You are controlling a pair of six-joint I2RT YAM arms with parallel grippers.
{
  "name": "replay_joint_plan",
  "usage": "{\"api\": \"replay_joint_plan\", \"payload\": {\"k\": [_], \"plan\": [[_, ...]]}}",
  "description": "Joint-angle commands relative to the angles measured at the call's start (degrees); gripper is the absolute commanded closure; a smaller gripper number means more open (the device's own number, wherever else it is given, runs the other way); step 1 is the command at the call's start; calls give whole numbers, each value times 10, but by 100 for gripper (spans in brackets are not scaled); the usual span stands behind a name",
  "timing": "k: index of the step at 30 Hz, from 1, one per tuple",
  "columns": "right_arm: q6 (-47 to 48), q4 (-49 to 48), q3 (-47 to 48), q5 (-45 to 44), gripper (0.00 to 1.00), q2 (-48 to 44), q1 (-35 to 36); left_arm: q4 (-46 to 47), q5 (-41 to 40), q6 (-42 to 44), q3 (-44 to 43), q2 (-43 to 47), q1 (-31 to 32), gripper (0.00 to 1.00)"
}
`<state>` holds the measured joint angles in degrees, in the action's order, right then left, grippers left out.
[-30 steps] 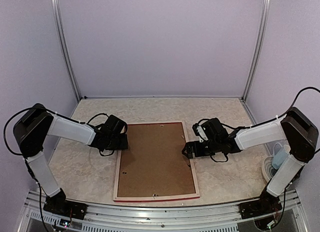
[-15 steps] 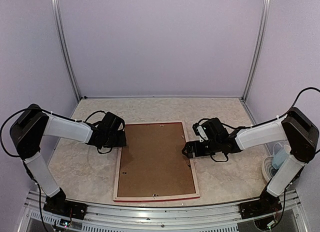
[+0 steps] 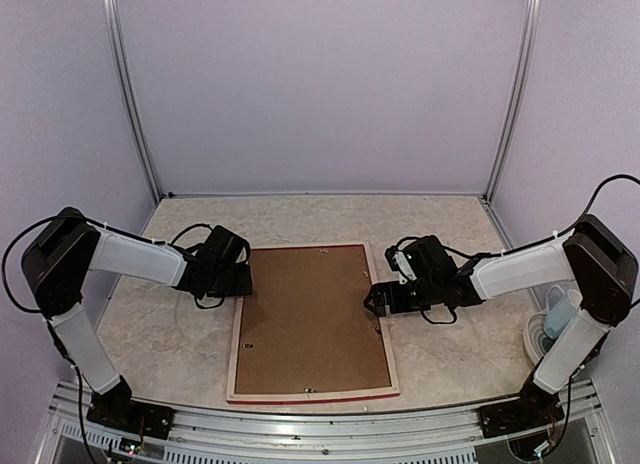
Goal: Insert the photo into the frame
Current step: Press the fastener onto the backboard.
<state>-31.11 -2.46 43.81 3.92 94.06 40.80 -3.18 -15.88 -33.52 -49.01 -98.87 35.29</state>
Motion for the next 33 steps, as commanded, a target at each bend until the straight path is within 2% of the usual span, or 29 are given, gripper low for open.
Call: {"api": "replay_joint_plan", "payload": {"k": [1, 19, 33], "plan": [[0, -2, -1, 1, 1, -10, -5, -14, -5, 1, 3, -11, -2, 49], [-2, -9, -7, 3, 1, -7, -5, -2, -1, 1, 16, -26, -5, 53], [-3, -10, -14, 0, 1, -13, -4, 7, 1, -4, 31, -23, -8, 65]]}}
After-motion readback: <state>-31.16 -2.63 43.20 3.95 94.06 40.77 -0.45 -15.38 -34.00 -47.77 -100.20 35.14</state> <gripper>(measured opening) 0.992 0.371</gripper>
